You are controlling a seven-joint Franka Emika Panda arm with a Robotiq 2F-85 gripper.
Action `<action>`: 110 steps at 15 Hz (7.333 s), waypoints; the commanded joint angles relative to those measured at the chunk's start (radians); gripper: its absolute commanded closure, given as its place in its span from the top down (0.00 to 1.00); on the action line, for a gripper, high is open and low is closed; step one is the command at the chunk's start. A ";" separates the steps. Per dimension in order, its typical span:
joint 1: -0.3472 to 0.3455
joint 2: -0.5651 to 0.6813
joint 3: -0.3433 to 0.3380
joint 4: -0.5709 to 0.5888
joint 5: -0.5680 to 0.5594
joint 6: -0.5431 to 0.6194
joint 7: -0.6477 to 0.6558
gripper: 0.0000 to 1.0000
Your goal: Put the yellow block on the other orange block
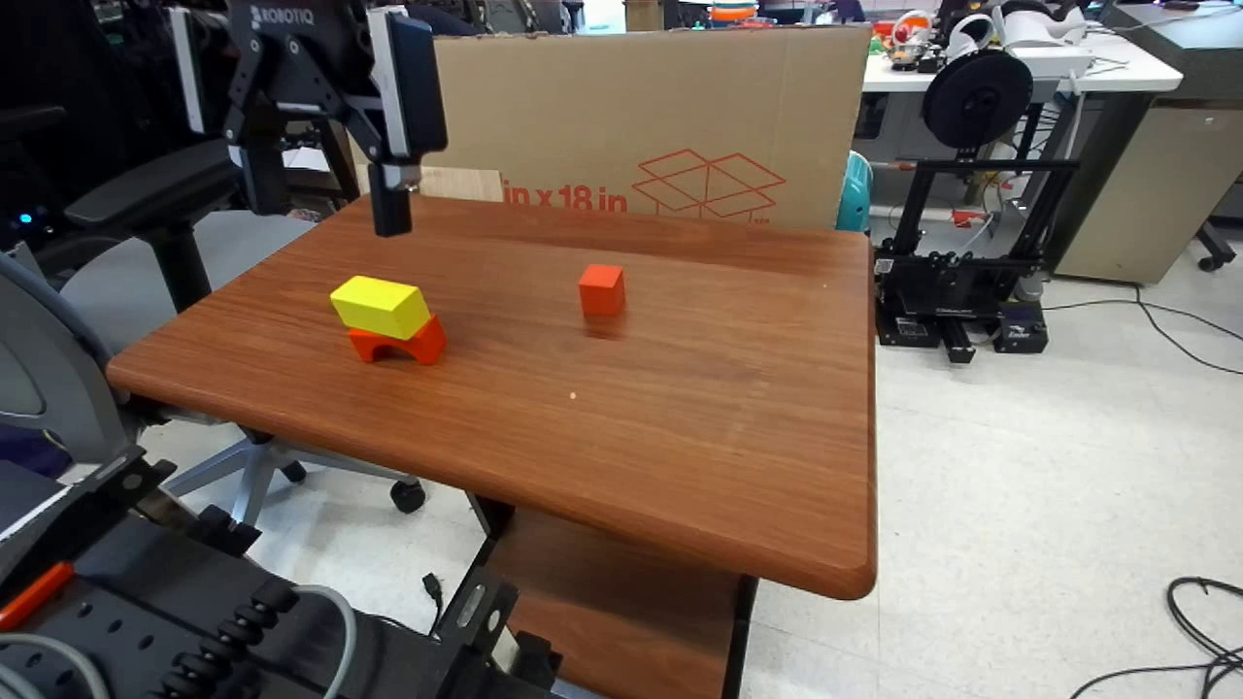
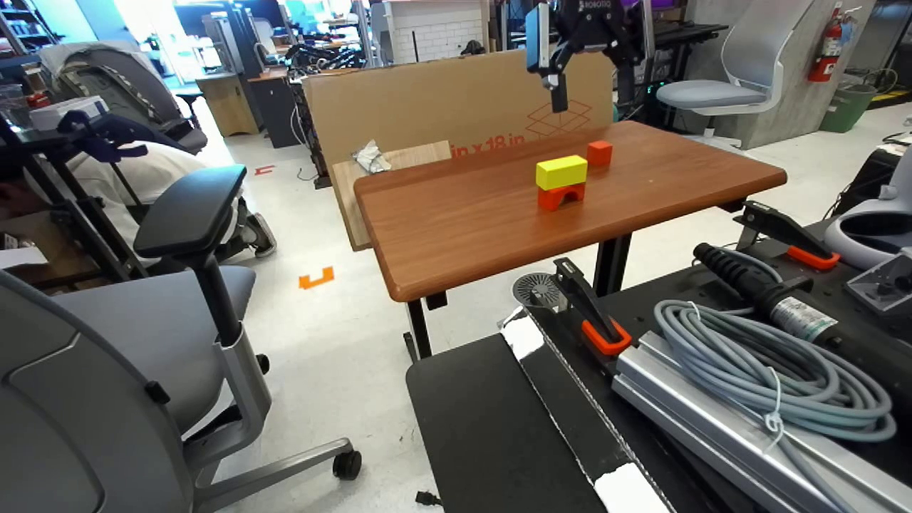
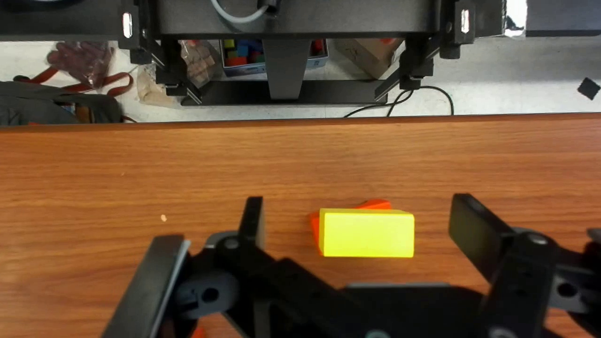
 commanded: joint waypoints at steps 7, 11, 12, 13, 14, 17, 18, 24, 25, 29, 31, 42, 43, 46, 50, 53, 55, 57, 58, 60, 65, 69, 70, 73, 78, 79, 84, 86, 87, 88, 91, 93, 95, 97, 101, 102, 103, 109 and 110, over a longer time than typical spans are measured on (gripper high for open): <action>0.047 0.169 0.004 0.098 -0.035 0.097 0.109 1.00; 0.067 0.211 -0.002 0.128 -0.067 0.086 0.151 1.00; 0.070 0.223 -0.002 0.138 -0.070 0.079 0.157 1.00; 0.074 0.234 -0.003 0.147 -0.075 0.076 0.165 1.00; 0.077 0.245 -0.004 0.156 -0.082 0.071 0.171 1.00; 0.082 0.266 -0.004 0.175 -0.087 0.067 0.180 0.66; 0.082 0.268 -0.004 0.177 -0.088 0.070 0.181 0.56; 0.035 0.244 -0.008 0.187 -0.054 0.060 0.140 0.42; 0.014 0.239 -0.014 0.193 -0.042 0.052 0.123 0.42; -0.087 0.249 -0.047 0.237 0.004 0.042 0.057 0.42; -0.129 0.264 -0.063 0.274 0.015 0.016 0.025 0.42; -0.130 0.363 -0.081 0.457 -0.129 0.005 -0.084 0.42; -0.128 0.377 -0.077 0.477 -0.135 0.006 -0.101 0.42; -0.138 0.420 -0.052 0.531 -0.118 0.000 -0.165 0.42; -0.167 0.458 -0.007 0.575 -0.066 -0.028 -0.262 0.42; -0.170 0.480 0.006 0.595 -0.039 -0.091 -0.288 0.42; -0.165 0.491 0.003 0.609 -0.031 -0.158 -0.280 0.42; -0.163 0.500 0.000 0.624 -0.029 -0.197 -0.271 0.42; -0.161 0.505 -0.004 0.633 -0.027 -0.210 -0.263 0.42; -0.157 0.505 -0.012 0.642 -0.031 -0.220 -0.245 0.42; -0.142 0.495 -0.034 0.651 -0.046 -0.185 -0.175 0.42; -0.127 0.510 -0.044 0.666 -0.061 -0.189 -0.124 0.42; -0.122 0.512 -0.047 0.663 -0.067 -0.188 -0.112 0.42; -0.107 0.515 -0.060 0.653 -0.094 -0.174 -0.070 0.42; -0.094 0.521 -0.070 0.652 -0.129 -0.163 -0.039 0.42; -0.091 0.518 -0.071 0.649 -0.133 -0.158 -0.036 0.42; -0.086 0.520 -0.064 0.646 -0.135 -0.132 -0.039 0.42; -0.082 0.526 -0.063 0.648 -0.136 -0.116 -0.040 0.42; -0.081 0.528 -0.061 0.650 -0.134 -0.114 -0.042 0.42; -0.079 0.529 -0.061 0.651 -0.133 -0.109 -0.043 0.42; -0.073 0.535 -0.060 0.652 -0.134 -0.105 -0.045 0.42; -0.072 0.538 -0.059 0.656 -0.130 -0.113 -0.045 0.42; -0.073 0.535 -0.059 0.652 -0.128 -0.112 -0.046 0.42; -0.075 0.531 -0.059 0.648 -0.127 -0.110 -0.048 0.42; -0.087 0.533 -0.054 0.649 -0.114 -0.116 -0.057 0.86; -0.090 0.534 -0.051 0.650 -0.108 -0.118 -0.059 0.94; -0.091 0.531 -0.052 0.648 -0.108 -0.119 -0.058 0.97; -0.064 0.342 -0.071 0.481 -0.143 0.049 -0.006 1.00; -0.060 0.296 -0.072 0.439 -0.150 0.098 -0.006 1.00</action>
